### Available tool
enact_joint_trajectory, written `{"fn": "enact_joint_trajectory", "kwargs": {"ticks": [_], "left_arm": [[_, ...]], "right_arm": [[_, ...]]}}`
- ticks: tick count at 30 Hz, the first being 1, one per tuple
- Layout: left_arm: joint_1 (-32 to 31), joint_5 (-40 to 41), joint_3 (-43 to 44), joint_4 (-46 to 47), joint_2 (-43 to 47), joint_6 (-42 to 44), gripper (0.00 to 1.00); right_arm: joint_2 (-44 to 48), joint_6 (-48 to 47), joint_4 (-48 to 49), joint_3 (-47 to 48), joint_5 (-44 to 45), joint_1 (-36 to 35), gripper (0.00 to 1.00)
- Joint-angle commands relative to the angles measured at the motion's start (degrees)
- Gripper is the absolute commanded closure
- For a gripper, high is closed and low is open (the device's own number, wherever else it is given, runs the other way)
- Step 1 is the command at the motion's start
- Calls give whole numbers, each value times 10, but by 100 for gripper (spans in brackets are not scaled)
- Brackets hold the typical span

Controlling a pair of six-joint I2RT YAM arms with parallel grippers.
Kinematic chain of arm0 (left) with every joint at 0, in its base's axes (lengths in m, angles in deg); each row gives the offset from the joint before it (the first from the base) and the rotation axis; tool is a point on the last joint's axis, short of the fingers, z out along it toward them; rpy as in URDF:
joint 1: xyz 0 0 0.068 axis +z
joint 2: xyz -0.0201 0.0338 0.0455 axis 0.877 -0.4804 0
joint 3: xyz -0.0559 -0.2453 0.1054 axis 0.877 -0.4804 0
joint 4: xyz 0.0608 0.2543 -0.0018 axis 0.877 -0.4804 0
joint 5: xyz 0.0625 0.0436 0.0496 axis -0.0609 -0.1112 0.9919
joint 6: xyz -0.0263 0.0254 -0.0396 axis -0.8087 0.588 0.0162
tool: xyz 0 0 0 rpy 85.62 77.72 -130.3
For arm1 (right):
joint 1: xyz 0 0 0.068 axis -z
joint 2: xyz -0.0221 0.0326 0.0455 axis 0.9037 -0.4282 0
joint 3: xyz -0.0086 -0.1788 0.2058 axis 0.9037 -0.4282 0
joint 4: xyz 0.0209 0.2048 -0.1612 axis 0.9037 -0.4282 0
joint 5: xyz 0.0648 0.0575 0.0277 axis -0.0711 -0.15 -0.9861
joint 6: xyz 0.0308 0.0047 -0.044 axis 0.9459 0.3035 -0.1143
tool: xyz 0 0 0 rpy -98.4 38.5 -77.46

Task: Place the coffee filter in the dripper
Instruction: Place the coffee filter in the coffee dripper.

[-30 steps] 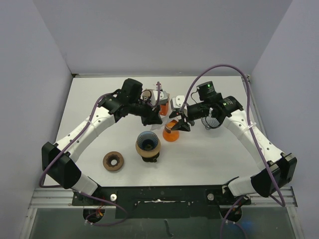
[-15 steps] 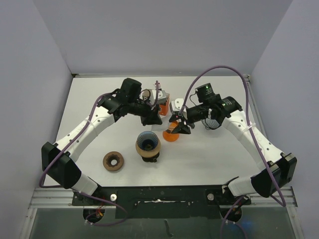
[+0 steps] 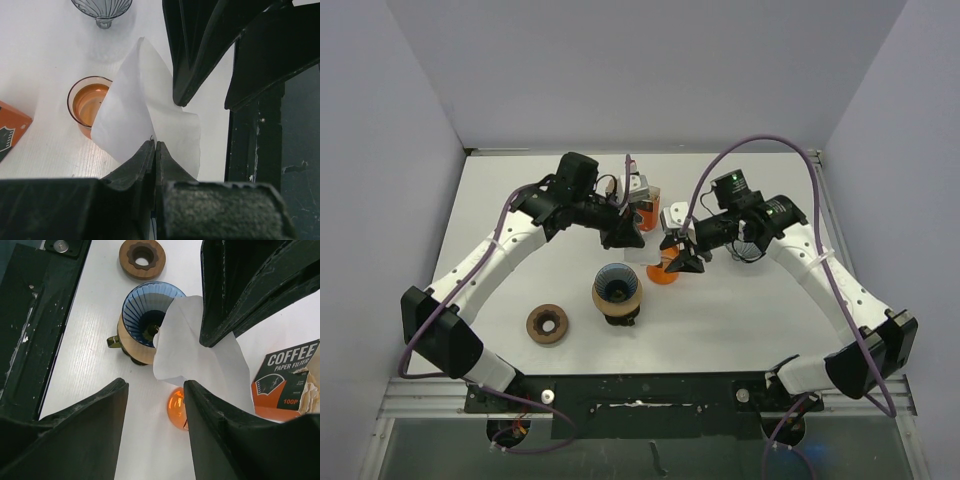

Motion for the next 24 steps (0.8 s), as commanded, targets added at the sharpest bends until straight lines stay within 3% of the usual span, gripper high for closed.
{"fn": "enact_joint_trajectory", "kwargs": {"ticks": [1, 24], "left_arm": [[7, -32, 41, -9, 2, -6, 100], [6, -39, 38, -28, -5, 29, 100]], "right_arm": [[31, -12, -3, 23, -1, -5, 51], [23, -17, -2, 83, 15, -23, 47]]}}
